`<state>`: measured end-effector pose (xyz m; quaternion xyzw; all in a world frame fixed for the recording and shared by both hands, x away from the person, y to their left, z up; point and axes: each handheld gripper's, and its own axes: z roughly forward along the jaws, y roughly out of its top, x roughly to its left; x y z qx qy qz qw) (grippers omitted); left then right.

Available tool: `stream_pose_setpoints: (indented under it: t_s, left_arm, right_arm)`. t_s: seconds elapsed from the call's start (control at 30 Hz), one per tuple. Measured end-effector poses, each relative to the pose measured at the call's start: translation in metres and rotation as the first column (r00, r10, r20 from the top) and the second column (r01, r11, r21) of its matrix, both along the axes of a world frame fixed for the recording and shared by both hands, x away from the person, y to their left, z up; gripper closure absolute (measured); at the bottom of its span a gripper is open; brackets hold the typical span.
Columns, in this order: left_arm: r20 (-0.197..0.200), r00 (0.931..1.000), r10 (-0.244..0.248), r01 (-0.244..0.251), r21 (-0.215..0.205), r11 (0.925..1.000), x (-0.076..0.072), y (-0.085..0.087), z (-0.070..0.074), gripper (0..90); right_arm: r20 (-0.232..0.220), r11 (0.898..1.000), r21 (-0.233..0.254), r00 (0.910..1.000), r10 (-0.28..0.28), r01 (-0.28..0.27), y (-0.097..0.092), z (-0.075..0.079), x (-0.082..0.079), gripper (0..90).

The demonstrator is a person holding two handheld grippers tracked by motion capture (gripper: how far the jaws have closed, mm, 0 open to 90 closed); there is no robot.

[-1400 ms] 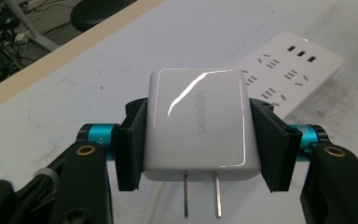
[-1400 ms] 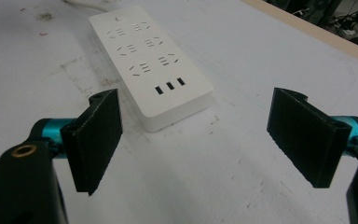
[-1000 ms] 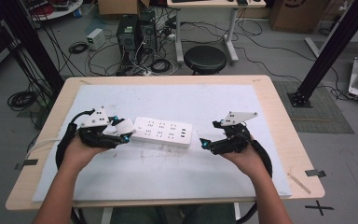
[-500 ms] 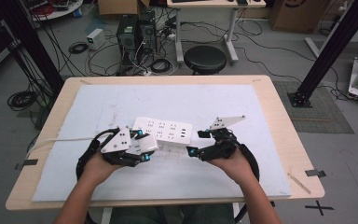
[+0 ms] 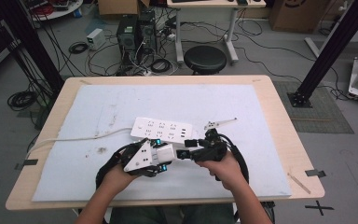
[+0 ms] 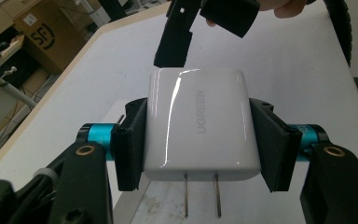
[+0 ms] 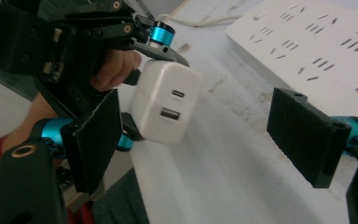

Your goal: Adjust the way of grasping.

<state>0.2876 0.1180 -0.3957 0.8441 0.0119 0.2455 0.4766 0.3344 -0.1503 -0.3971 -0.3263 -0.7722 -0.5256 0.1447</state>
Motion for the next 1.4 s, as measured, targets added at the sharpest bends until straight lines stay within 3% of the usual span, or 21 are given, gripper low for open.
stream_pose_setpoints:
  t_s: [0.17, 0.3, 0.37, 0.57, 0.8, 0.87, 0.97, 1.2, 1.3, 1.4]
  left_arm:
    - [0.015, 0.9999, 0.000, 0.000, -0.009, 1.0000, -0.002, -0.005, -0.005, 42.4]
    - [0.038, 0.9992, -0.012, 0.012, -0.005, 0.9999, -0.004, -0.009, -0.007, 42.5]
    - [0.039, 0.9991, -0.016, 0.016, -0.010, 0.9998, -0.004, -0.010, -0.007, 42.4]
    - [0.043, 0.9989, -0.016, 0.016, -0.012, 0.9998, -0.004, -0.011, -0.006, 42.5]
    - [0.050, 0.9986, -0.014, 0.015, -0.021, 0.9997, -0.005, -0.013, -0.004, 42.5]
    - [0.051, 0.9986, -0.016, 0.017, -0.020, 0.9997, -0.005, -0.013, -0.004, 42.5]
    - [0.056, 0.9982, -0.024, 0.026, -0.025, 0.9994, -0.005, -0.015, -0.005, 42.5]
    - [0.073, 0.9969, -0.031, 0.031, 0.002, 0.9995, -0.005, -0.016, -0.005, 42.4]
    - [0.060, 0.9977, -0.030, 0.030, 0.003, 0.9995, -0.004, -0.017, -0.005, 41.6]
    - [0.029, 0.9996, -0.005, 0.006, -0.030, 0.9995, -0.002, -0.017, -0.004, 36.2]
  right_arm:
    - [-0.039, 0.999, 0.023, 0.9989, 0.025, -0.024, 0.006, -0.006, 0.002, 18.4]
    - [-0.106, 0.997, 0.045, 0.9925, 0.061, -0.057, 0.015, -0.015, 0.004, 22.7]
    - [-0.113, 0.997, 0.050, 0.9916, 0.063, -0.057, 0.017, -0.017, 0.005, 23.2]
    - [-0.152, 0.987, 0.129, 0.9820, 0.112, -0.092, 0.020, -0.023, 0.007, 38.2]
    - [-0.158, 0.979, 0.171, 0.9781, 0.135, -0.107, 0.022, -0.025, 0.008, 48.2]
    - [-0.158, 0.979, 0.171, 0.9781, 0.135, -0.107, 0.022, -0.025, 0.008, 48.2]
    - [-0.163, 0.980, 0.173, 0.9787, 0.124, -0.096, 0.022, -0.026, 0.008, 55.9]
    - [-0.190, 0.978, 0.183, 0.9718, 0.140, -0.105, 0.021, -0.029, 0.009, 59.9]
    - [-0.189, 0.977, 0.181, 0.9709, 0.148, -0.114, 0.020, -0.028, 0.009, 62.1]
    - [-0.174, 0.978, 0.177, 0.9748, 0.140, -0.109, 0.019, -0.026, 0.009, 63.0]
